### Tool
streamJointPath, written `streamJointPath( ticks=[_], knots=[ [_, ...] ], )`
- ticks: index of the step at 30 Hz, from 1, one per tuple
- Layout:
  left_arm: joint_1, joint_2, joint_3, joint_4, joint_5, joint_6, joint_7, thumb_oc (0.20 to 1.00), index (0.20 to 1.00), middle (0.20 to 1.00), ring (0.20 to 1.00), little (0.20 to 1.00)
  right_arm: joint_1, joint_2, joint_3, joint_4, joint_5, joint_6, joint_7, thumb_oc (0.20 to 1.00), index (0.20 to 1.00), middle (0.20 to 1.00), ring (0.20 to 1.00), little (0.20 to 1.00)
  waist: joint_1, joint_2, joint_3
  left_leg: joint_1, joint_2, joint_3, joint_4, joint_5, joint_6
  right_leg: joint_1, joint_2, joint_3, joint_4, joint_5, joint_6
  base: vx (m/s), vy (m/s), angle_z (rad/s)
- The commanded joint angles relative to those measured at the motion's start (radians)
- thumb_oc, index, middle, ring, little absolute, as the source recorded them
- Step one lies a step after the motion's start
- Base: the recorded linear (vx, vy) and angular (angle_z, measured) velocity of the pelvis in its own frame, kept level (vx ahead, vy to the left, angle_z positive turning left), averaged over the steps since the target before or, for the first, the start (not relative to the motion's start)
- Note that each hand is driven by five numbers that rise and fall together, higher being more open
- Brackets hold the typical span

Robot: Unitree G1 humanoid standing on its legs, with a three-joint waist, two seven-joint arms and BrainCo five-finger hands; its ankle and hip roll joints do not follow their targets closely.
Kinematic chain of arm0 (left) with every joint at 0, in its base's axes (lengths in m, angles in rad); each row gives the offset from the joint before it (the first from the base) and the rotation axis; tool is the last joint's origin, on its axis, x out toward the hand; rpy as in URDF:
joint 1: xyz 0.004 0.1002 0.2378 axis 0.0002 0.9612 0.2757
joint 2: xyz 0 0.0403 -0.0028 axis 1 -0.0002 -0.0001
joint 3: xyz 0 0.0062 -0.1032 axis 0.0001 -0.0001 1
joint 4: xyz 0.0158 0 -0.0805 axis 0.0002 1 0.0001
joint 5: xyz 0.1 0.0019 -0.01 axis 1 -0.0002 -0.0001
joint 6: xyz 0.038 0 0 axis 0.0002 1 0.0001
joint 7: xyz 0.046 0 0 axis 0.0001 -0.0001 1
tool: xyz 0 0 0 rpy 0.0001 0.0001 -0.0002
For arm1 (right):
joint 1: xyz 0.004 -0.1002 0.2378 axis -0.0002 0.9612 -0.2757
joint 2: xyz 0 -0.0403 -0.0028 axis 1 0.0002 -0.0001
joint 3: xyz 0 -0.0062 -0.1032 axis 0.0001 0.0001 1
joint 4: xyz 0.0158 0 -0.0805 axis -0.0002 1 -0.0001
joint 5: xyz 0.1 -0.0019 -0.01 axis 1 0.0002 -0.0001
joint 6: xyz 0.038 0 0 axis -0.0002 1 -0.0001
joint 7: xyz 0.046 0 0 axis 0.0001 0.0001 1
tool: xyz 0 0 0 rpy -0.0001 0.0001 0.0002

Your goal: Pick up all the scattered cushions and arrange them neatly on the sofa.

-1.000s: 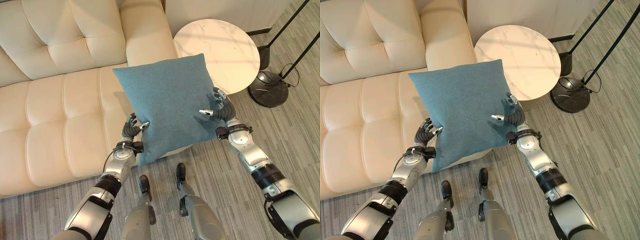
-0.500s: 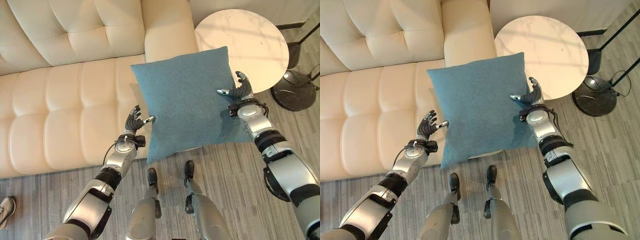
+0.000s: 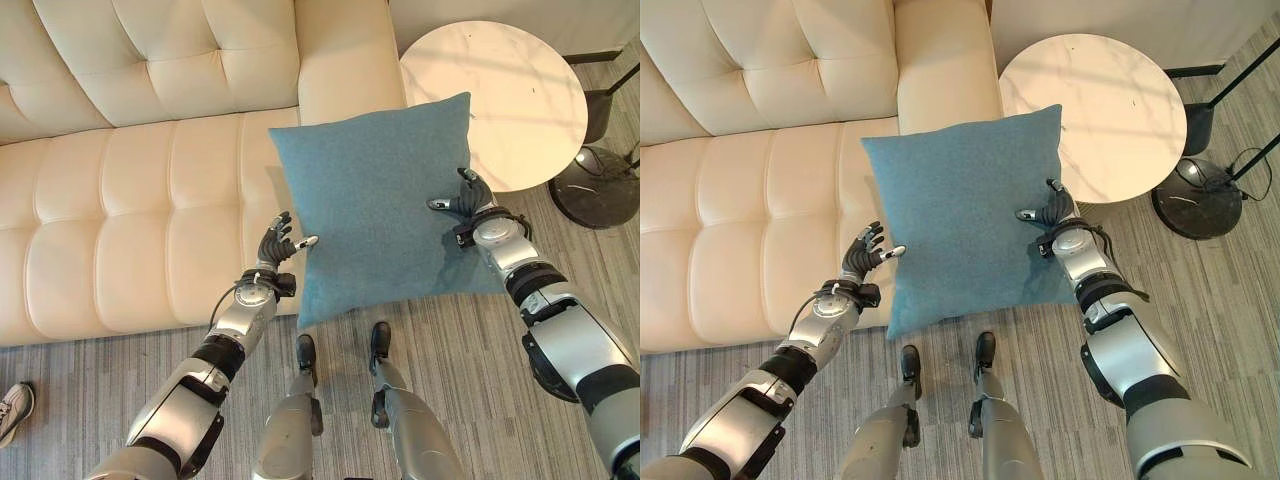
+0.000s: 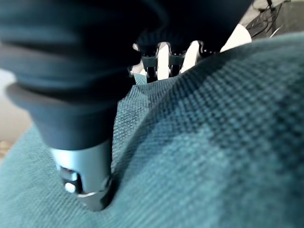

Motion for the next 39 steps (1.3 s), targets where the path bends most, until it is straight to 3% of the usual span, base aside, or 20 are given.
streamJointPath(
  ticks=[1, 2, 3, 5, 8, 12, 16, 24, 30, 35, 36, 39],
  knots=[
    [-0.085, -0.025, -0.063, -0.006, 0.045, -0.041, -0.026, 1.0, 1.0, 1.0, 1.0, 1.0, 0.042, 0.096, 0.09, -0.066, 0.103, -0.041, 0.12, 0.432, 0.432, 0.432, 0.432, 0.432, 0.02, -0.013, -0.042, -0.03, -0.03, -0.054, -0.007, -0.029, -0.04, 0.041, -0.012, 0.033, 0.088, -0.21, 0.086, 0.0, 0.0, 0.0],
    [-0.095, -0.038, -0.071, -0.01, 0.046, -0.042, -0.028, 1.0, 1.0, 1.0, 1.0, 1.0, 0.061, 0.115, 0.101, -0.147, 0.181, -0.06, 0.142, 0.2, 0.2, 0.2, 0.2, 0.2, 0.017, -0.014, -0.039, -0.024, -0.03, -0.052, -0.007, -0.031, -0.04, 0.047, -0.013, 0.035, 0.09, -0.212, 0.087, 0.0, 0.0, 0.0],
    [-0.095, -0.038, -0.071, -0.01, 0.046, -0.042, -0.028, 1.0, 1.0, 1.0, 1.0, 1.0, 0.061, 0.114, 0.101, -0.147, 0.181, -0.06, 0.142, 0.2, 0.2, 0.2, 0.2, 0.2, 0.017, -0.014, -0.041, -0.027, -0.03, -0.052, -0.007, -0.03, -0.04, 0.044, -0.013, 0.035, 0.089, -0.21, 0.087, 0.0, 0.0, 0.0],
    [-0.1, -0.055, -0.079, -0.022, 0.042, -0.047, -0.031, 0.2, 0.2, 0.2, 0.2, 0.2, 0.094, 0.132, 0.105, -0.233, 0.258, -0.083, 0.156, 0.2, 0.2, 0.2, 0.2, 0.2, 0.013, -0.016, -0.044, -0.025, -0.029, -0.05, -0.007, -0.031, -0.04, 0.047, -0.014, 0.034, 0.089, -0.211, 0.088, 0.0, 0.0, 0.0],
    [-0.09, -0.069, -0.066, -0.076, 0.018, -0.061, -0.027, 0.2, 0.2, 0.2, 0.2, 0.2, 0.163, 0.157, 0.101, -0.398, 0.348, -0.123, 0.174, 0.2, 0.2, 0.2, 0.2, 0.2, 0.006, -0.026, -0.057, -0.014, -0.027, -0.045, -0.007, -0.039, -0.039, 0.056, -0.015, 0.036, 0.088, -0.212, 0.089, 0.0, 0.0, 0.0],
    [-0.051, -0.066, -0.048, -0.158, 0.006, -0.07, -0.029, 0.2, 0.2, 0.2, 0.2, 0.2, 0.257, 0.172, 0.082, -0.528, 0.362, -0.153, 0.187, 0.2, 0.2, 0.2, 0.2, 0.2, -0.002, -0.038, -0.077, 0.009, -0.027, -0.039, -0.007, -0.05, -0.033, 0.076, -0.015, 0.039, 0.086, -0.213, 0.089, 0.01, 0.004, 0.0],
    [0.04, -0.055, -0.006, -0.305, -0.006, -0.078, -0.032, 0.2, 0.2, 0.2, 0.2, 0.2, 0.384, 0.127, 0.063, -0.703, 0.232, -0.168, 0.179, 0.2, 0.2, 0.2, 0.2, 0.2, -0.014, -0.049, -0.116, 0.051, -0.028, -0.032, -0.007, -0.069, -0.024, 0.118, -0.017, 0.041, 0.078, -0.219, 0.092, 0.07, 0.027, -0.01],
    [0.276, -0.017, 0.083, -0.601, 0.024, -0.077, -0.059, 0.2, 0.2, 0.2, 0.2, 0.2, 0.696, 0.081, -0.087, -1.004, 0.137, -0.212, 0.195, 0.2, 0.2, 0.2, 0.2, 0.2, -0.042, -0.05, -0.209, 0.139, -0.037, -0.022, -0.007, -0.11, -0.006, 0.206, -0.032, 0.037, 0.069, -0.233, 0.104, 0.08, 0.054, -0.03],
    [0.509, 0.05, 0.178, -0.807, 0.106, -0.077, -0.085, 0.2, 0.2, 0.2, 0.2, 0.2, 0.879, 0.017, -0.169, -1.235, -0.123, -0.24, 0.165, 0.2, 0.2, 0.2, 0.2, 0.2, -0.056, -0.046, -0.266, 0.21, -0.047, -0.008, -0.007, -0.15, 0.015, 0.254, -0.044, 0.062, 0.072, -0.241, 0.118, 0.06, 0.109, -0.12],
    [0.597, 0.069, 0.197, -0.896, 0.178, -0.093, -0.059, 0.2, 0.2, 0.2, 0.2, 0.2, 0.961, 0.049, -0.157, -1.302, -0.138, -0.258, 0.161, 0.2, 0.2, 0.2, 0.2, 0.2, -0.063, -0.044, -0.258, 0.239, -0.056, 0.007, -0.007, -0.161, 0.036, 0.237, -0.05, 0.096, 0.128, -0.239, 0.133, -0.07, 0.131, -0.2],
    [0.578, 0.076, 0.187, -0.914, 0.201, -0.106, -0.039, 0.2, 0.2, 0.2, 0.2, 0.2, 0.939, 0.065, -0.143, -1.295, -0.134, -0.264, 0.148, 0.2, 0.2, 0.2, 0.2, 0.2, -0.068, -0.04, -0.232, 0.233, -0.054, 0.016, -0.007, -0.153, 0.045, 0.185, -0.046, 0.108, 0.194, -0.222, 0.152, -0.21, 0.104, -0.09],
    [0.55, 0.085, 0.174, -0.916, 0.218, -0.112, -0.037, 0.2, 0.2, 0.2, 0.2, 0.2, 0.927, 0.075, -0.144, -1.293, -0.13, -0.271, 0.133, 0.2, 0.2, 0.2, 0.2, 0.2, -0.066, -0.033, -0.211, 0.215, -0.042, 0.017, -0.007, -0.131, 0.049, 0.158, -0.028, 0.13, 0.284, -0.256, 0.155, -0.24, 0.042, -0.45]
  ],
)
